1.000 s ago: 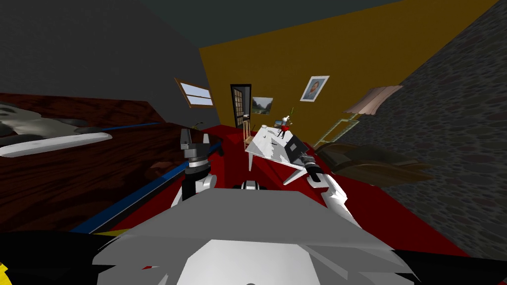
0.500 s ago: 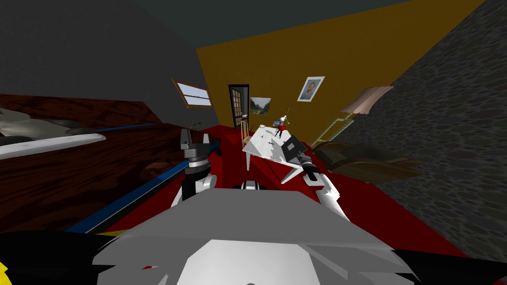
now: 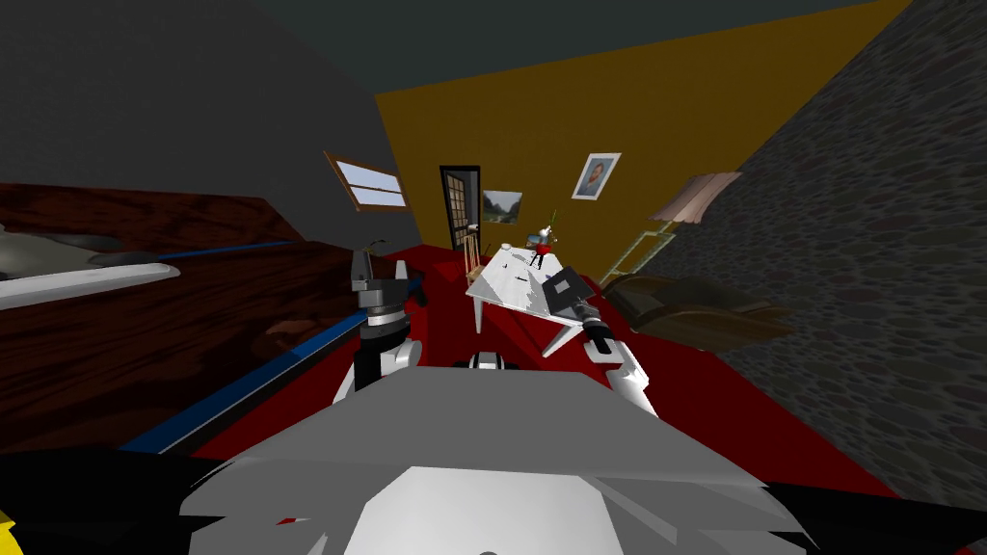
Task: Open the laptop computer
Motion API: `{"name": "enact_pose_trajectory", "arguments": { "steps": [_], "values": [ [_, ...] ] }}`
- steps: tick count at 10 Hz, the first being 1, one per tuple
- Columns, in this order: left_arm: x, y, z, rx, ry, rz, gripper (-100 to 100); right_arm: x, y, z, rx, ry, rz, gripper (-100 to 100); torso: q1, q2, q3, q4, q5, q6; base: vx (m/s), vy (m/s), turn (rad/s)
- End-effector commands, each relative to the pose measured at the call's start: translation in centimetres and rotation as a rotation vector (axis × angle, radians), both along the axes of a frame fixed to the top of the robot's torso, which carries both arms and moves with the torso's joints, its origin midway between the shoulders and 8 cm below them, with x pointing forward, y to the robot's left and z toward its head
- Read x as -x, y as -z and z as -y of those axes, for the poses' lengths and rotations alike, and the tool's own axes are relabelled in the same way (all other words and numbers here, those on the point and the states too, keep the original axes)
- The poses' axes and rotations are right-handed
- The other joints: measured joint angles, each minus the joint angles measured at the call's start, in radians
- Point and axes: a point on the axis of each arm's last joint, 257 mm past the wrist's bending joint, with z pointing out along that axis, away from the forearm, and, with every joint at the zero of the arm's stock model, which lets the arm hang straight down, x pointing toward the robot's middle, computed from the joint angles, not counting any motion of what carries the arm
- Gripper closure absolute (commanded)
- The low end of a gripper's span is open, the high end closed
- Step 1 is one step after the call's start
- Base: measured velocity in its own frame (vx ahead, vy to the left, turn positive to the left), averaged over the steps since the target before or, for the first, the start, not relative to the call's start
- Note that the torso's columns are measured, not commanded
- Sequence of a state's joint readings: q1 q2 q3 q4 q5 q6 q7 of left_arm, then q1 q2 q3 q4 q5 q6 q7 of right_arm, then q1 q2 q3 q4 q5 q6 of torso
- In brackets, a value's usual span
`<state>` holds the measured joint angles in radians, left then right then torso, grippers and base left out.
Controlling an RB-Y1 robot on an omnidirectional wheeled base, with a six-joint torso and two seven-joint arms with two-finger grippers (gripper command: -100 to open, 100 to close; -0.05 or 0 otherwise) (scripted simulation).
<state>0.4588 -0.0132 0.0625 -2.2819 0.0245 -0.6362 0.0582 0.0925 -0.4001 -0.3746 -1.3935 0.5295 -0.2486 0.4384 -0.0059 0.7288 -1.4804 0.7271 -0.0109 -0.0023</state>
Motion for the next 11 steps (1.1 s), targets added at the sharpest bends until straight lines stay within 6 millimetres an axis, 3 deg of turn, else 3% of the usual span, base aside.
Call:
{"name": "enact_pose_trajectory", "arguments": {
  "steps": [1, 7, 10, 11],
  "values": [
    [0.0, 0.0, 0.0, 0.0, 0.0, 0.0, 0, 0.3, 1.9, -0.4, -0.033, 0.0, -0.021, 100, 0.002, 0.001, 0.0, 0.001, 0.001, -0.001, -0.005, -0.013, -0.016],
    [0.0, 0.0, 0.0, 0.0, 0.0, 0.0, 0, 0.3, 3.5, -1.5, -0.115, -0.007, -0.007, 100, 0.005, -0.001, -0.001, 0.002, 0.002, -0.005, 0.0, -0.028, -0.019],
    [0.0, 0.0, 0.0, 0.0, 0.0, 0.0, 0, 0.4, 5.8, -3.2, -0.236, -0.015, 0.017, 100, 0.001, -0.002, -0.001, 0.0, 0.0, -0.005, 0.011, -0.06, -0.043],
    [0.0, 0.0, 0.0, 0.0, 0.0, 0.0, 0, 0.4, 4.1, -2.0, -0.198, -0.013, 0.039, 100, 0.0, -0.002, -0.001, -0.002, -0.002, -0.003, 0.001, -0.035, -0.017]
  ]
}}
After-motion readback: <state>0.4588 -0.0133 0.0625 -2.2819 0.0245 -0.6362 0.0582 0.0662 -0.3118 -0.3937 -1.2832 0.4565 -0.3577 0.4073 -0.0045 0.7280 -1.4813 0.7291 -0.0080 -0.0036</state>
